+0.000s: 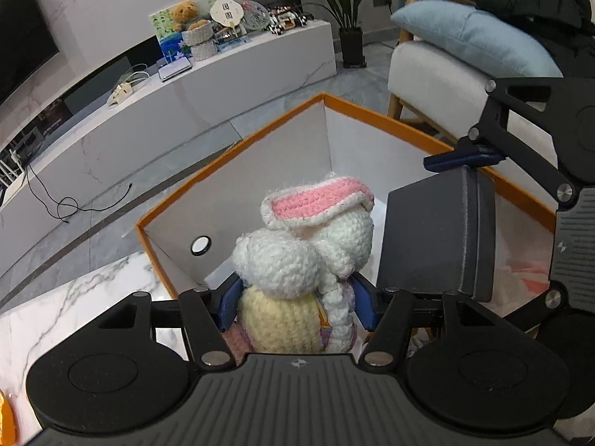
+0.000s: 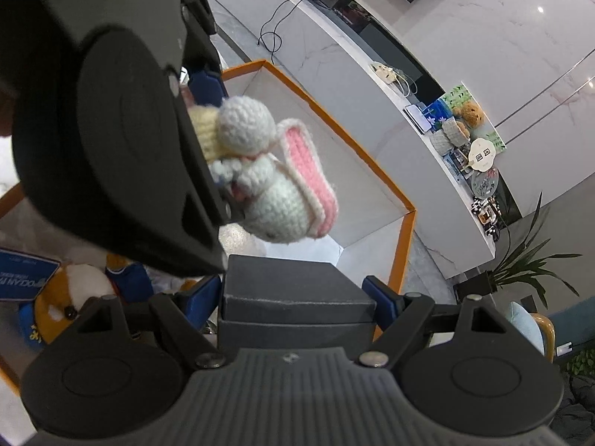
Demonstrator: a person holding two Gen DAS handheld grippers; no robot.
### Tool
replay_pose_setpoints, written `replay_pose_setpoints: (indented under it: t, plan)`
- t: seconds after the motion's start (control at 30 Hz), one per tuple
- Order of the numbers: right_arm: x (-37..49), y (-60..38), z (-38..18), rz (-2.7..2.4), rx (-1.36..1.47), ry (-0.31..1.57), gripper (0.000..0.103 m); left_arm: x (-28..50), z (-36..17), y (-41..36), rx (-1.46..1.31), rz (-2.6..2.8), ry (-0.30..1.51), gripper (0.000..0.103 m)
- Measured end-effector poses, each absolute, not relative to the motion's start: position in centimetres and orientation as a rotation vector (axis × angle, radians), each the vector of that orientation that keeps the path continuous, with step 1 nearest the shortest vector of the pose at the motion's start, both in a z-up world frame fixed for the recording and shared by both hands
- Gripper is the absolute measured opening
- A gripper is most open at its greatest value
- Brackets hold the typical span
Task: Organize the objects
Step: 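Carry the bunny and grey box over the orange box with both tools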
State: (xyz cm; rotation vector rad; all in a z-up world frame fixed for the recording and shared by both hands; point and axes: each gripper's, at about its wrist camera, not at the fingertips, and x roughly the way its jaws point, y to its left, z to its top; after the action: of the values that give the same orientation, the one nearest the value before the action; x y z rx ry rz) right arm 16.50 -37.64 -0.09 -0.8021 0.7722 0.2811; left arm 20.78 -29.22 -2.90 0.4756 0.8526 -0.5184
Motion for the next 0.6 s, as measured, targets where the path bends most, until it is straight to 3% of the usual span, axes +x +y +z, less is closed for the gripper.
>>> replay_pose_setpoints:
  t: [0.6]
  plan:
    - [17.7, -37.2, -2.7, 0.274, -0.803, 0.845, 0.083, 20.7, -4.9, -29.3, 0.473, -0.546, 0.906, 0.071]
